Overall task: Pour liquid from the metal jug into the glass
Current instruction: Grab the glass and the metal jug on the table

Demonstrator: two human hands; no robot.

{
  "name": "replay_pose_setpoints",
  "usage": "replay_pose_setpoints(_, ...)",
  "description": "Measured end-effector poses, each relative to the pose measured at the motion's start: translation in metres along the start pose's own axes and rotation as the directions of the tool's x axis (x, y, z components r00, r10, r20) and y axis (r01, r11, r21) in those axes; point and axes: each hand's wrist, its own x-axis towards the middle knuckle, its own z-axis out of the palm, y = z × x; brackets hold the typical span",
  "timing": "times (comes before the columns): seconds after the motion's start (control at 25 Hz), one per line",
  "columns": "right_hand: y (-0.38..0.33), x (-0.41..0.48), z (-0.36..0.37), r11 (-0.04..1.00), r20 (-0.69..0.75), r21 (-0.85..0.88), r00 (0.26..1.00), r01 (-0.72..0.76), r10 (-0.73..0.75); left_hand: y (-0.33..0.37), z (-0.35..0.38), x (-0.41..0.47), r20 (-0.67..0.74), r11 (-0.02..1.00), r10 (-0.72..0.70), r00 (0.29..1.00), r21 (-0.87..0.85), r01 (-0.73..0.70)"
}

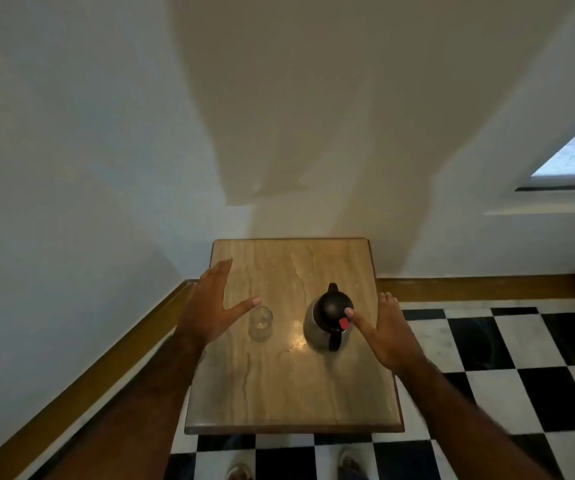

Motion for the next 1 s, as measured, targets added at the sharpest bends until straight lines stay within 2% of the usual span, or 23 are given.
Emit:
replay_pose_setpoints(0.12, 0.029, 0.015, 0.035, 0.975, 0.029, 0.212, 0.997, -0.07, 0.066, -0.03, 0.039, 0.016, 0.024, 0.994, -0.073, 0.997, -0.081, 0.075)
replay_pose_setpoints(0.24, 0.05, 0.03, 0.074, 0.906, 0.115, 0.352, 0.971, -0.236, 0.208, -0.061, 0.084, 0.028, 0.053, 0.968, -0.194, 0.98, -0.151, 0.2)
replay_pose_setpoints(0.28, 0.053, 0.035, 0.082, 0.881, 0.129, 0.403, 0.968, -0.25, 0.216, -0.071, 0.098, 0.032, 0.066, 0.956, -0.216, 0.974, -0.188, 0.225)
replay_pose_setpoints(0.4, 0.06, 0.047, 0.11, 0.807, 0.141, 0.538, 0.97, -0.242, 0.197, -0.097, 0.141, 0.042, 0.146, 0.922, -0.264, 0.954, -0.254, 0.294)
replay_pose_setpoints(0.6, 0.072, 0.048, 0.144, 0.707, 0.045, 0.661, 0.953, -0.254, 0.3, -0.115, 0.2, 0.037, 0.258, 0.892, -0.292, 0.921, -0.274, 0.36)
replay_pose_setpoints(0.76, 0.075, 0.045, 0.158, 0.58, 0.085, 0.78, 0.958, -0.236, 0.274, -0.11, 0.221, 0.036, 0.203, 0.869, -0.303, 0.931, -0.342, 0.358)
replay_pose_setpoints(0.88, 0.077, 0.049, 0.166, 0.552, 0.013, 0.82, 0.969, -0.152, 0.247, -0.105, 0.225, 0.04, 0.132, 0.85, -0.329, 0.935, -0.39, 0.354)
replay_pose_setpoints(1.0, 0.072, 0.052, 0.173, 0.456, -0.007, 0.884, 0.972, -0.104, 0.236, -0.106, 0.227, 0.042, 0.127, 0.837, -0.327, 0.936, -0.421, 0.349)
